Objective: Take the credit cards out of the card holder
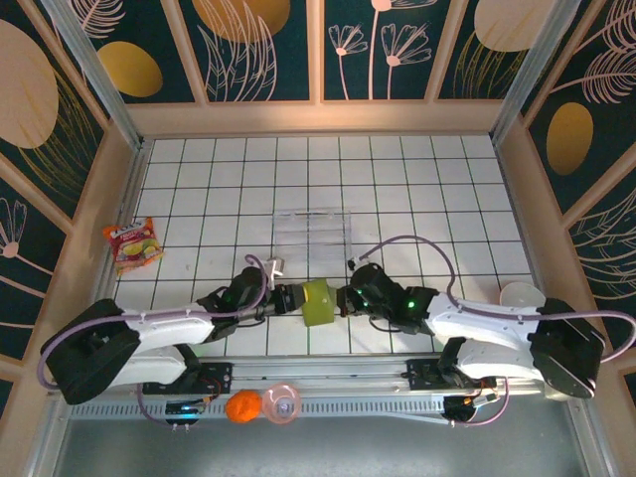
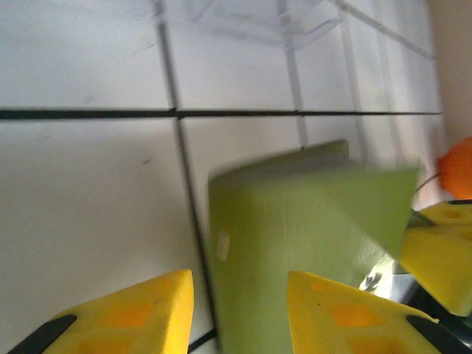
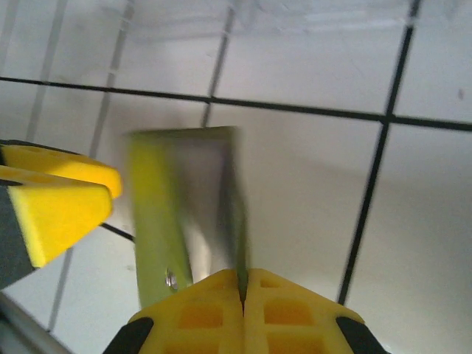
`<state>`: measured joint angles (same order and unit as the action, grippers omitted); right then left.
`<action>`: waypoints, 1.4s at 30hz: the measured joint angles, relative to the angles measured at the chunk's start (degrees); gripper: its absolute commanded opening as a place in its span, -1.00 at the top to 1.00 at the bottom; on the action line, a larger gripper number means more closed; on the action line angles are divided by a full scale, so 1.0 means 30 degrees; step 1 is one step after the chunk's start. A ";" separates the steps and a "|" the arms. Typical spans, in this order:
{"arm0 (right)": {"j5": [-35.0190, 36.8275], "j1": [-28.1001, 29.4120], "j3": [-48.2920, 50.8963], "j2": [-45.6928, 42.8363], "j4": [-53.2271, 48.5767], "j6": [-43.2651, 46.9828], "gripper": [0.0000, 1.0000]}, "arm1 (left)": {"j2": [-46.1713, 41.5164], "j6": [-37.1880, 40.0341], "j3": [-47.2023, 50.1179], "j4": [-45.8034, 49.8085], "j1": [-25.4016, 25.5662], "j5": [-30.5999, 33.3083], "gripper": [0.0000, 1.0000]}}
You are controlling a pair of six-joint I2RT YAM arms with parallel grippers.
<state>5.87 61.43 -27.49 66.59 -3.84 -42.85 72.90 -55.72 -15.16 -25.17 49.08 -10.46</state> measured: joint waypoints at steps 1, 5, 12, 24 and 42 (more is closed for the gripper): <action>0.0211 0.0131 0.0000 0.0284 -0.0240 -0.0080 1.00 | 0.0168 -0.0022 0.0000 0.0226 0.0000 0.0073 0.15; 0.0758 0.0597 -0.0678 0.1129 -0.1173 -0.0277 1.00 | -0.0240 -0.0146 0.0000 0.1100 0.0000 0.0692 -0.05; 0.1224 0.1326 -0.4605 0.3257 -0.2251 -0.0342 1.00 | -0.6812 0.0015 0.0204 0.3191 -0.0736 0.2973 -0.35; 0.2339 0.2623 -0.7213 0.4779 -0.3752 -0.0401 1.00 | -0.9785 0.0787 0.0204 0.6572 -0.1880 0.3672 -0.41; 0.3672 0.3009 -0.6674 0.2929 -0.5333 -0.1122 1.00 | -0.7468 0.1552 0.0350 0.5974 -0.1887 0.2943 -0.37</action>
<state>16.88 70.46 -47.51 75.37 -19.84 -46.22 50.50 -51.07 -14.11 -7.25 43.42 -1.63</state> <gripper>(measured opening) 0.047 0.691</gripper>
